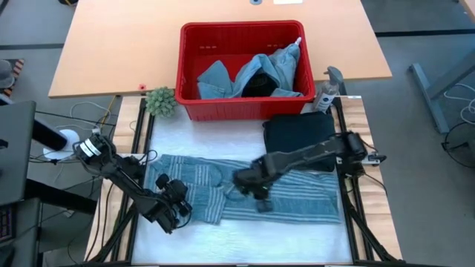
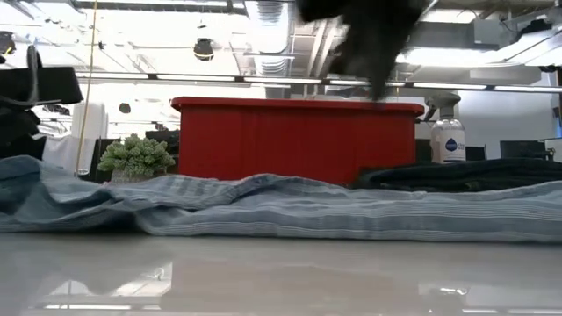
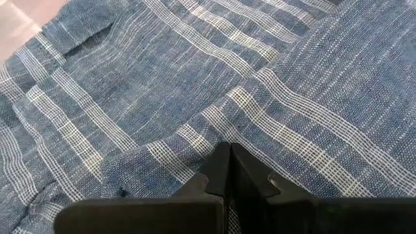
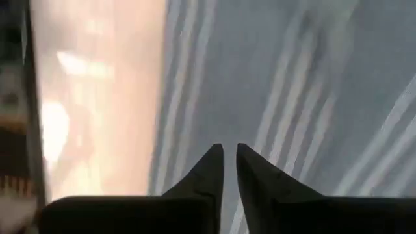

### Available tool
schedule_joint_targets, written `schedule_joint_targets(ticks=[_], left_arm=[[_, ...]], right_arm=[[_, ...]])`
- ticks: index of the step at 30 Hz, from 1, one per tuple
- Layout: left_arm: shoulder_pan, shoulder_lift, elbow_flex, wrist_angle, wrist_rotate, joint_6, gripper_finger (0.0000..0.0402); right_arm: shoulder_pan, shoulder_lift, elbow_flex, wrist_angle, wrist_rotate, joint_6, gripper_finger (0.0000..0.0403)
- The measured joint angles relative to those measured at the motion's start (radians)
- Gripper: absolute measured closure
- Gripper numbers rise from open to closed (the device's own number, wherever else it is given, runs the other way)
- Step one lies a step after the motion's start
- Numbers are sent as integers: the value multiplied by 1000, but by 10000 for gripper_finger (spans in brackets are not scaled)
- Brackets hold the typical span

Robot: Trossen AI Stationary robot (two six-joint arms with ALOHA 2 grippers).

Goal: Fold Laundry from Bin
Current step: Fold the blue polo shirt

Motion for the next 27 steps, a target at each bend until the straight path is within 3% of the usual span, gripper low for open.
schedule_joint_targets(ticks=[3, 6, 11, 15, 22, 27], left_arm=[[-22, 0, 0, -28, 11, -43, 398], [-46, 0, 0, -36, 33, -73, 398], [-83, -19, -2, -51, 68, -152, 398], [-93, -106, -4, -37, 126, -178, 398], [-83, -334, -6, -112, 200, 6, 392], [-69, -474, -5, -210, 200, 14, 370]], right_arm=[[71, -49, -1, -132, 40, 56, 299], [147, -84, -1, -158, 81, 199, 270], [299, -93, 0, -175, 234, 621, 230], [429, -88, 0, -236, 246, 882, 193], [629, -83, 0, -270, 253, 960, 151], [686, -57, -24, -273, 304, 1075, 147]])
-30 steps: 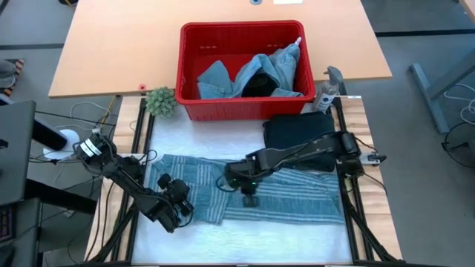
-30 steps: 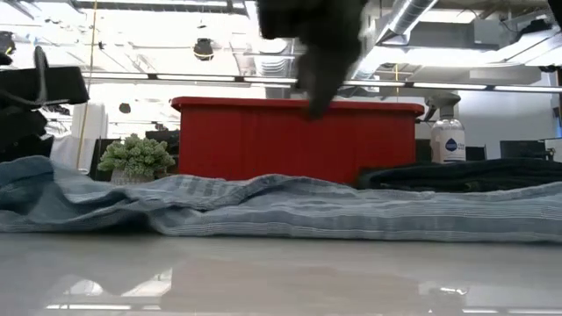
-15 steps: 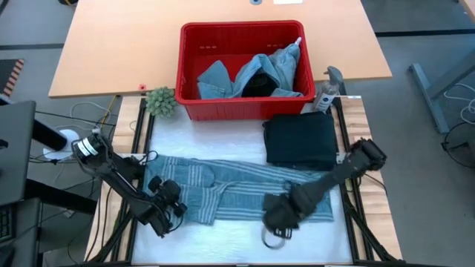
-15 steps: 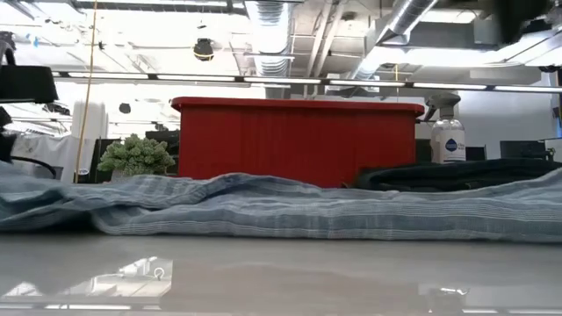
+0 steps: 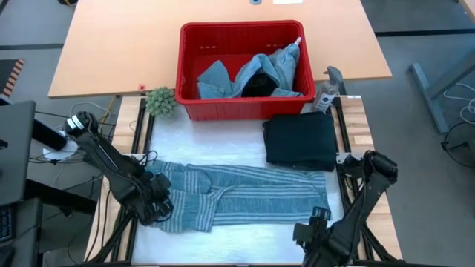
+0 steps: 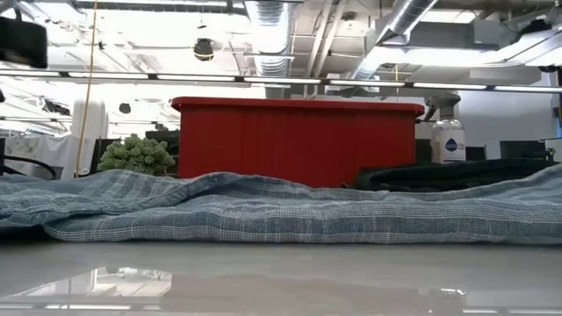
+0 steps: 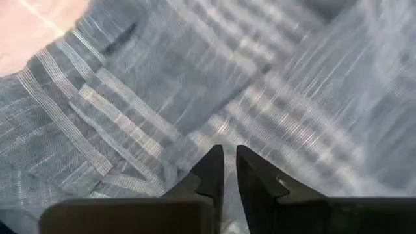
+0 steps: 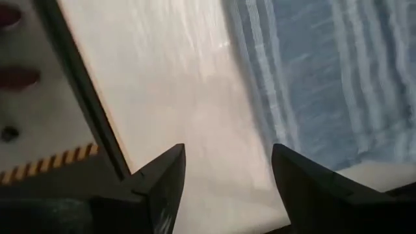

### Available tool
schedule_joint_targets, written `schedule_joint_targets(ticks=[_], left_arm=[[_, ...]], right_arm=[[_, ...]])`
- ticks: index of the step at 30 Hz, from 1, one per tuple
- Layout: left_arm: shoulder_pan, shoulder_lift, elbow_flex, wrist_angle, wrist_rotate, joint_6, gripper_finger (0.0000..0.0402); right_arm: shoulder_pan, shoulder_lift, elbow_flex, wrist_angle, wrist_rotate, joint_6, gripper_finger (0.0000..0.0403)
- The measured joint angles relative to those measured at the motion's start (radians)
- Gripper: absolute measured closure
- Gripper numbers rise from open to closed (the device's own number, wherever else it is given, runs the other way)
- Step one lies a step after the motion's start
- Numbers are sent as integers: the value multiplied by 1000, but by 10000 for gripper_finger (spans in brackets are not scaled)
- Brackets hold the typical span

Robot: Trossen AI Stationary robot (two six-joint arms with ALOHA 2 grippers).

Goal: Fold Laundry from Bin
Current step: Fold the blue polo shirt

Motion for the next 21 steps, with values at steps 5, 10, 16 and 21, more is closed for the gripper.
schedule_joint_targets(ticks=[5, 10, 16, 21], left_arm=[[22, -157, 0, 136, -196, -37, 351], [101, -300, 3, 445, -354, 240, 331], [305, -371, 4, 813, -234, 515, 296], [447, -374, 5, 942, -24, 673, 276]], right_arm=[[41, 0, -117, 103, 77, 481, 147], [126, 0, -145, 124, 108, 913, 147], [107, -3, -145, 253, 7, 975, 147], [56, -5, -145, 249, -120, 694, 147]])
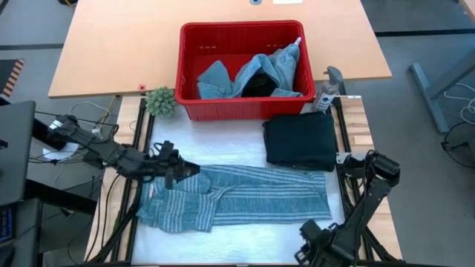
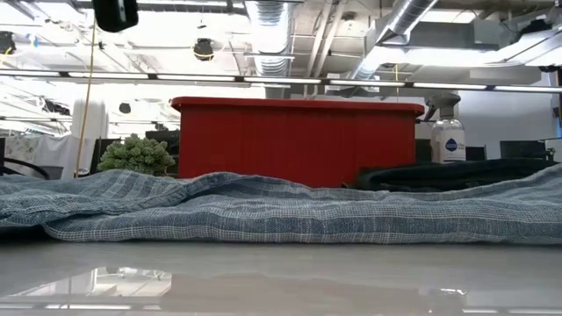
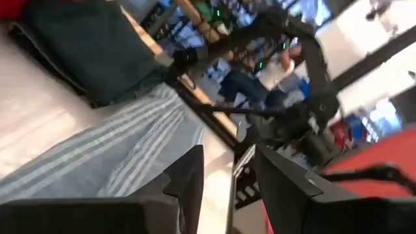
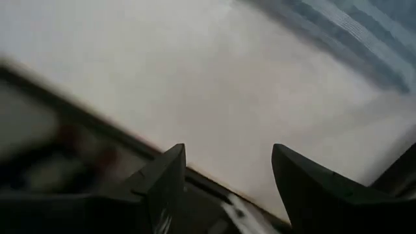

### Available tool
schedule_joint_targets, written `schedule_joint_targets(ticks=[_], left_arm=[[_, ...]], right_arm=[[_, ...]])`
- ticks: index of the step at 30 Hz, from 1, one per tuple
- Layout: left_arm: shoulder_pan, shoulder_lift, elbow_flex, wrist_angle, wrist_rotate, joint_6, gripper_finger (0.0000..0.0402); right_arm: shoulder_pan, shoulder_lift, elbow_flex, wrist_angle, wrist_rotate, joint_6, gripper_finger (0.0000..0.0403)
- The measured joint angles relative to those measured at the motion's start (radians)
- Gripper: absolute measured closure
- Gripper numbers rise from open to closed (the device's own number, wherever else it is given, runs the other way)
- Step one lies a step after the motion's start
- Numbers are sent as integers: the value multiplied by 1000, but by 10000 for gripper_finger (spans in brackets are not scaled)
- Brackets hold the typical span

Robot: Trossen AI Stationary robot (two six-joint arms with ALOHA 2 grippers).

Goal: Fold Laundry from Bin
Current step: Fold the blue polo shirt

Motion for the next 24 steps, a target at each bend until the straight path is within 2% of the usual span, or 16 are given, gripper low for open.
schedule_joint_targets(ticks=[2, 7, 12, 17, 24], left_arm=[[30, 2, 0, -18, 46, 17, 272], [62, 1, 0, -94, 54, 18, 271], [62, 1, 0, -135, 56, 12, 271], [62, 1, 0, -164, 54, -2, 271], [62, 0, 0, -162, 42, -4, 271]], right_arm=[[-19, -1, 1, -26, -3, -150, 147], [-103, 3, 1, -191, 23, -574, 147], [-159, 3, -15, -210, 98, -854, 147], [-159, 3, -91, -107, 97, -993, 147], [-146, 3, -193, -83, 55, -1007, 147]])
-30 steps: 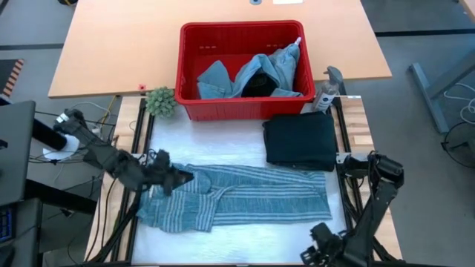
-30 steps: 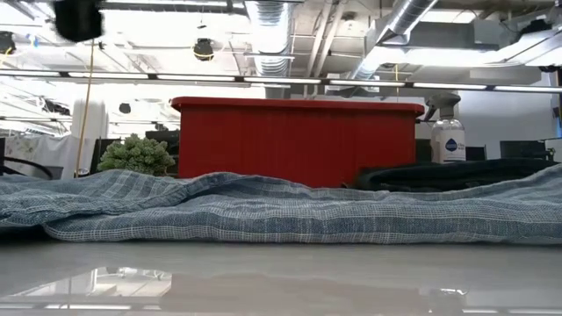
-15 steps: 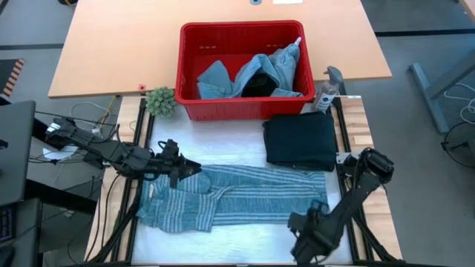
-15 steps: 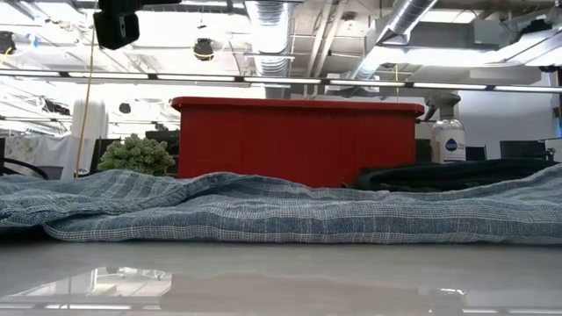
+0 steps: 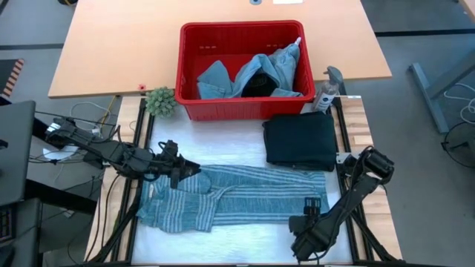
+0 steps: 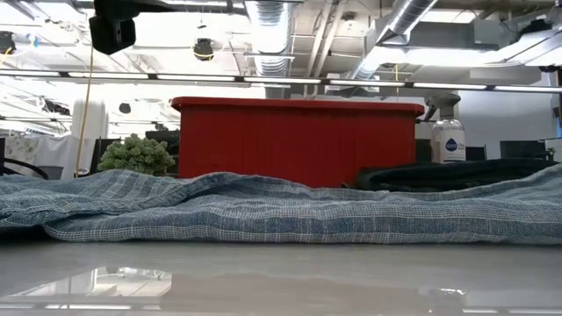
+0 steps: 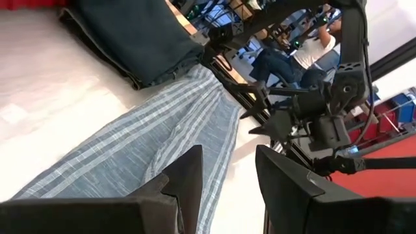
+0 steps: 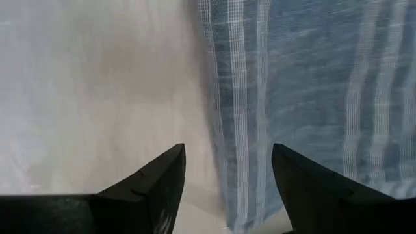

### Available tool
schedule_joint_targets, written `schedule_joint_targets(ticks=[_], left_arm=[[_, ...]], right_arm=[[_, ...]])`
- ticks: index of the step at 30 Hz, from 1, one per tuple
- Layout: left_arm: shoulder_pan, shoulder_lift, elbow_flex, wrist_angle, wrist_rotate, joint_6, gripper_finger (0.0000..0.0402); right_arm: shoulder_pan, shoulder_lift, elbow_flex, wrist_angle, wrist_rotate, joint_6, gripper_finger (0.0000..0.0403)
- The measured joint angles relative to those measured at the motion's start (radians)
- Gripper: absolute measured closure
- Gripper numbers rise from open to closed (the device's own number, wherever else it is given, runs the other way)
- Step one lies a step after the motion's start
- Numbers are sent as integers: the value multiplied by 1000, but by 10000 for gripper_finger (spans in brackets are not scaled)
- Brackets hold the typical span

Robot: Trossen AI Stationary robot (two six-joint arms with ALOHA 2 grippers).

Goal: Fold Laundry from Bin
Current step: Fold the blue polo shirt

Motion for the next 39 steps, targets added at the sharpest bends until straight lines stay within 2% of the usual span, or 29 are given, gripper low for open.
schedule_joint_targets(ticks=[4, 8, 15, 20, 24, 26, 30, 33, 39], left_arm=[[0, 0, 0, 1, -35, -22, 271], [4, 2, 0, 54, -42, -93, 271], [50, 72, 0, 292, 31, -149, 271], [115, 169, 0, 453, 148, -201, 271], [164, 252, 1, 507, 217, -213, 271], [186, 289, 1, 514, 243, -225, 271], [218, 366, 1, 587, 300, -244, 271], [236, 408, 1, 656, 326, -255, 271], [257, 444, 1, 674, 375, -269, 271]], right_arm=[[-1, 0, -30, 38, -9, 36, 147], [8, -53, -19, 50, 11, 215, 147], [102, -308, -52, -44, 176, 931, 147], [168, -433, -146, -212, 138, 1312, 147], [189, -518, -241, -218, 49, 1362, 147], [173, -538, -294, -183, 39, 1364, 147], [127, -567, -400, -77, 53, 1362, 147], [107, -603, -463, 17, 103, 1353, 147], [77, -626, -547, 136, 145, 1240, 147]])
